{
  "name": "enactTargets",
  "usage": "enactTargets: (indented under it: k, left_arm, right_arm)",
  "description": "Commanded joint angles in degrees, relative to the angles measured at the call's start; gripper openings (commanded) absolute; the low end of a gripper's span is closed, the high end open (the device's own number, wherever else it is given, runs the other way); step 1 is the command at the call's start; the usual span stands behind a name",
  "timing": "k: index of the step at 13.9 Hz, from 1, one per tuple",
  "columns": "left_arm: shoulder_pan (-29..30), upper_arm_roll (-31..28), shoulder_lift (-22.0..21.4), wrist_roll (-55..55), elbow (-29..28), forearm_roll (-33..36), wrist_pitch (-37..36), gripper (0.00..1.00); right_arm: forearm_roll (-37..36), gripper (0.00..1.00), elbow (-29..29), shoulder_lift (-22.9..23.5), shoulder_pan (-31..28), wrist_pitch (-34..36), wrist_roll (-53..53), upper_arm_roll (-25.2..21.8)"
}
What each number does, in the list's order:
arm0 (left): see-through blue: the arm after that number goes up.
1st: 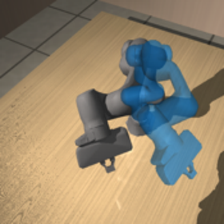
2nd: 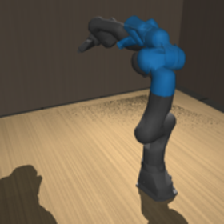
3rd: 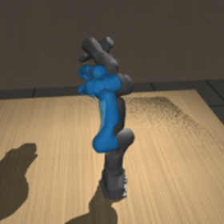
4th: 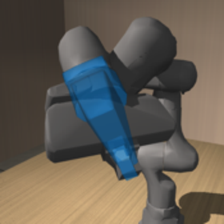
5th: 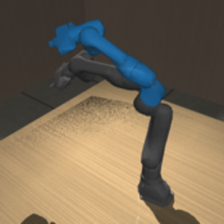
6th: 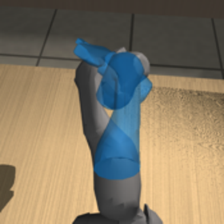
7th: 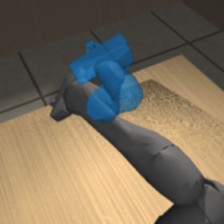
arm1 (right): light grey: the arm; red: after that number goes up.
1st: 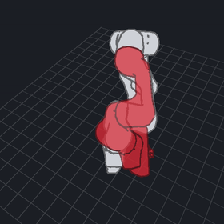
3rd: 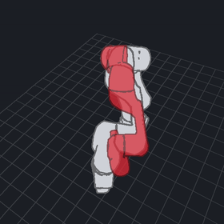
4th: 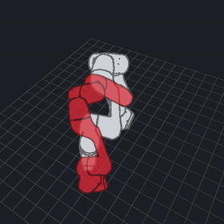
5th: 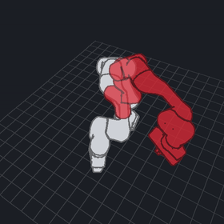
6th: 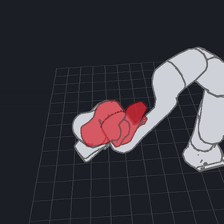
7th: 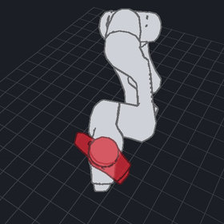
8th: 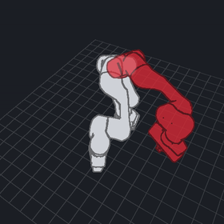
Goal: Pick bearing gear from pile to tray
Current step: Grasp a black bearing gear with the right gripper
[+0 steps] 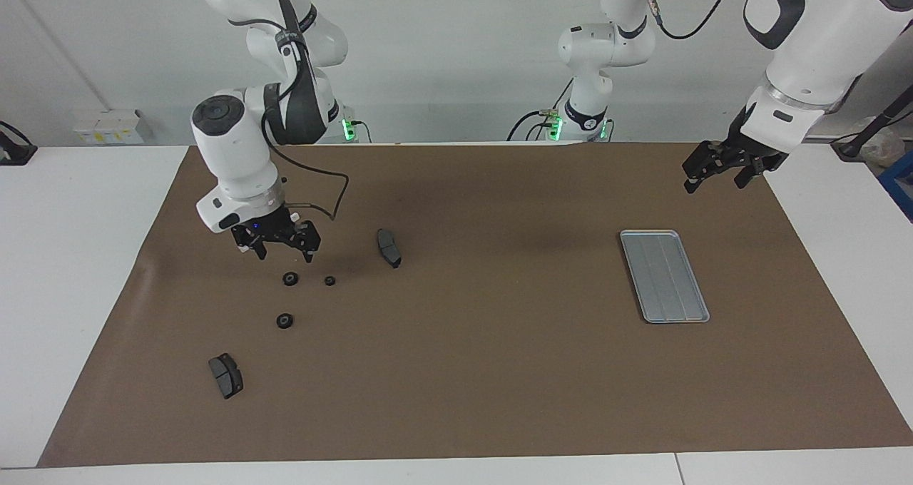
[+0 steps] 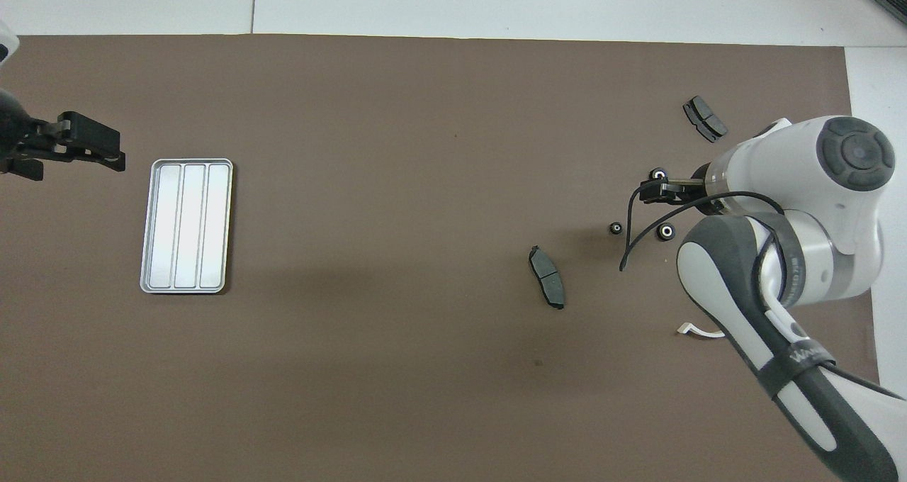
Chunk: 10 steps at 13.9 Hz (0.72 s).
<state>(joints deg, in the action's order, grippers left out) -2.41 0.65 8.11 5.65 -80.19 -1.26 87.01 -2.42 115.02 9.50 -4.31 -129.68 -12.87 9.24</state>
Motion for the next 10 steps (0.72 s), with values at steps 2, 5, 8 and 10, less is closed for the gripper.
enactTargets:
  k: [2,5,8,10]
  left_arm:
    - [0.56,0.32,-1.69,-0.29,-2.25,0.56,1.32,1.00]
    - [0.56,0.41,-1.69,-0.29,-2.25,0.56,1.32,1.00]
    - [0.56,0.41,-1.69,-0.29,-2.25,0.56,1.32,1.00]
    - [0.56,0.41,-1.69,-0.29,-2.25,0.56,1.32,1.00]
  right_arm:
    - [0.67,1.00,3.44,3.41,-2.45,-7.51,3.02,0.42]
    - [0.58,1.00,6.43,3.42,-4.04,-10.14,5.57,0.51]
    - [0.58,0.95,8.81,3.42,-4.04,-12.53,5.58,0.51]
    - [0.58,0.91,9.34,3.51,-3.96,-12.53,5.58,0.51]
